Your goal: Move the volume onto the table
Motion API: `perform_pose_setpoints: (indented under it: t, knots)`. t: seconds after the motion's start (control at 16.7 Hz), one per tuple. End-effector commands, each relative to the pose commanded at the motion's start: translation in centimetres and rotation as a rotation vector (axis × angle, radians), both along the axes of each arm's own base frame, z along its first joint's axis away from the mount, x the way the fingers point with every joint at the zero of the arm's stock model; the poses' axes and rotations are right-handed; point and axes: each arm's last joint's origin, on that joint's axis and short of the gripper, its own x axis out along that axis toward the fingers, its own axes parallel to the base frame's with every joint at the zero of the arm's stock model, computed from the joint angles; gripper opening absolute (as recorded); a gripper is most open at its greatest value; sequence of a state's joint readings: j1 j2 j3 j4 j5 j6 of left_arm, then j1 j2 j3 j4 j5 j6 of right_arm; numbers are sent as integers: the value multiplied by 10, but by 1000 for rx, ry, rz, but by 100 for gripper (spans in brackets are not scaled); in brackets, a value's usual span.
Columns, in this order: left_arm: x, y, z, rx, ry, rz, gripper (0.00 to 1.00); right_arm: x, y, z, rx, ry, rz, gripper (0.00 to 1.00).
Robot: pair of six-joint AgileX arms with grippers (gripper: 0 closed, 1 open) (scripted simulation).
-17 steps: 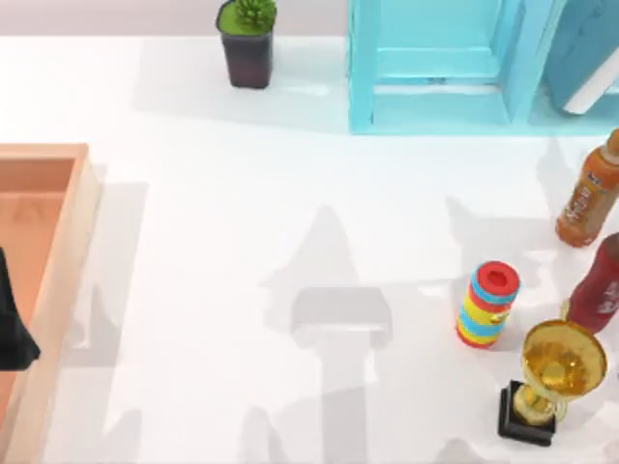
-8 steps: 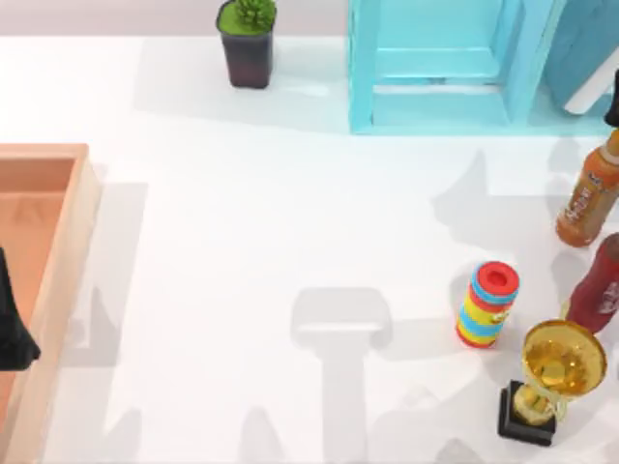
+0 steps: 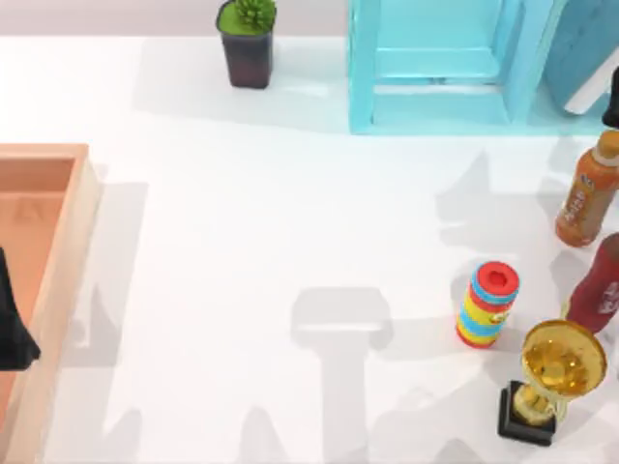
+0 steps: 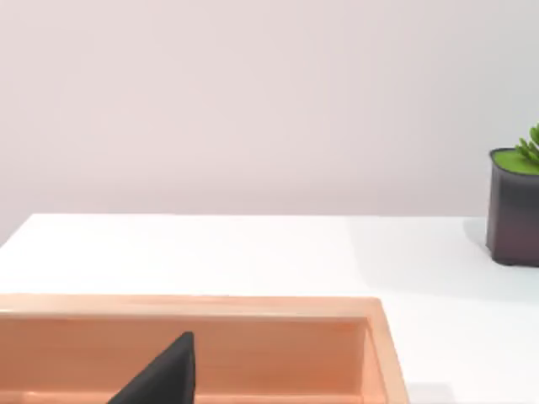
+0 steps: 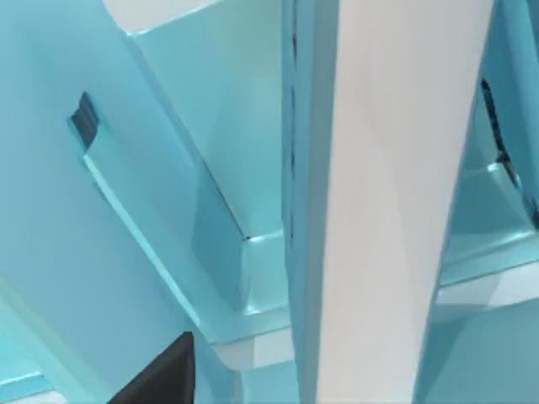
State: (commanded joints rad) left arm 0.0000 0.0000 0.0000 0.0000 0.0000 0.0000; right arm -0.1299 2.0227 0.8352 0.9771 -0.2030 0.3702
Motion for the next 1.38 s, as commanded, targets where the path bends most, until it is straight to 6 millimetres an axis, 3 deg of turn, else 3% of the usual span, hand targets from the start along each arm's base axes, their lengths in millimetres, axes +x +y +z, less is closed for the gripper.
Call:
perform_pose_setpoints:
  t: [0.66,1.08,1.38]
  knots:
    - [0,0,0,0,0,0,100,85,8,-16,1,-2,3,100]
    - [0,0,0,0,0,0,100,95,11,-20,1,-2,3,100]
    - [0,0,0,0,0,0,100,95,11,-20,1,-2,3,62]
